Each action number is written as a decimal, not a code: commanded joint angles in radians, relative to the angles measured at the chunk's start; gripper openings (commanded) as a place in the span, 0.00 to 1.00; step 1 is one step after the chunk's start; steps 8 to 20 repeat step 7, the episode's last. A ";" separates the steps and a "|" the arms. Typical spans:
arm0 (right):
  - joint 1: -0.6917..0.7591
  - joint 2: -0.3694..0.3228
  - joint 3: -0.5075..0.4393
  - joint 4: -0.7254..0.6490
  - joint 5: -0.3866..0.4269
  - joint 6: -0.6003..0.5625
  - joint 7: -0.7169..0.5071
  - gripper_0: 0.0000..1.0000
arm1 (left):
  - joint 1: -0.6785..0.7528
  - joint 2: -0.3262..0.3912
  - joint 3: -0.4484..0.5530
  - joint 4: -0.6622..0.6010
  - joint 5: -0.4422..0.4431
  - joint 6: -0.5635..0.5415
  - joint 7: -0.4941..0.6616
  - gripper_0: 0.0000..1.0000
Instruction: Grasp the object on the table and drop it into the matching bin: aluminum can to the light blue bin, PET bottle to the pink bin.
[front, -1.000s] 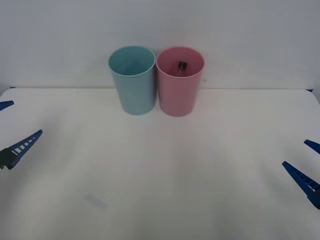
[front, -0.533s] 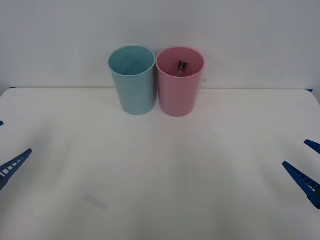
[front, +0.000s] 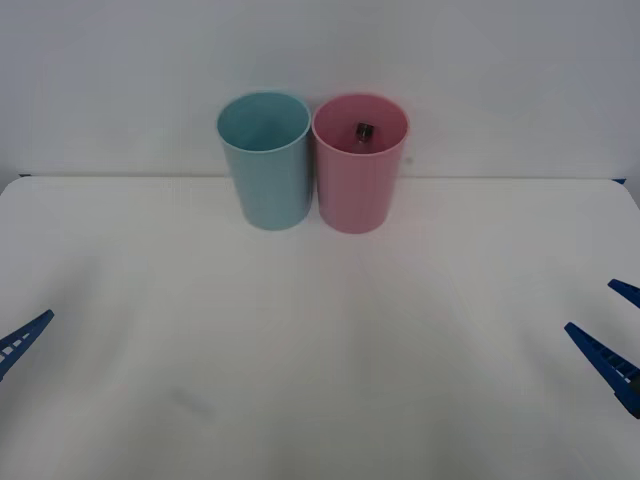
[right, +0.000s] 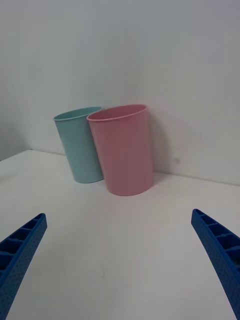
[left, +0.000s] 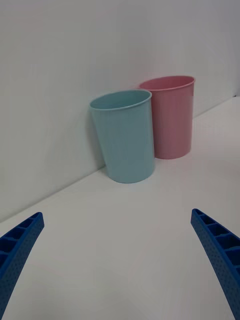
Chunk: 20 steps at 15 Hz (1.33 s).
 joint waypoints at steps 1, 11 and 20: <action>0.000 0.000 0.000 0.000 0.000 0.000 0.000 1.00 | 0.001 0.001 -0.001 0.000 0.000 0.000 0.000 1.00; 0.000 0.000 0.000 0.000 0.000 0.000 0.000 1.00 | 0.001 0.001 -0.001 0.000 0.000 0.000 0.000 1.00; 0.000 0.000 0.000 0.000 0.000 0.000 0.000 1.00 | 0.001 0.001 -0.001 0.000 0.000 0.000 0.000 1.00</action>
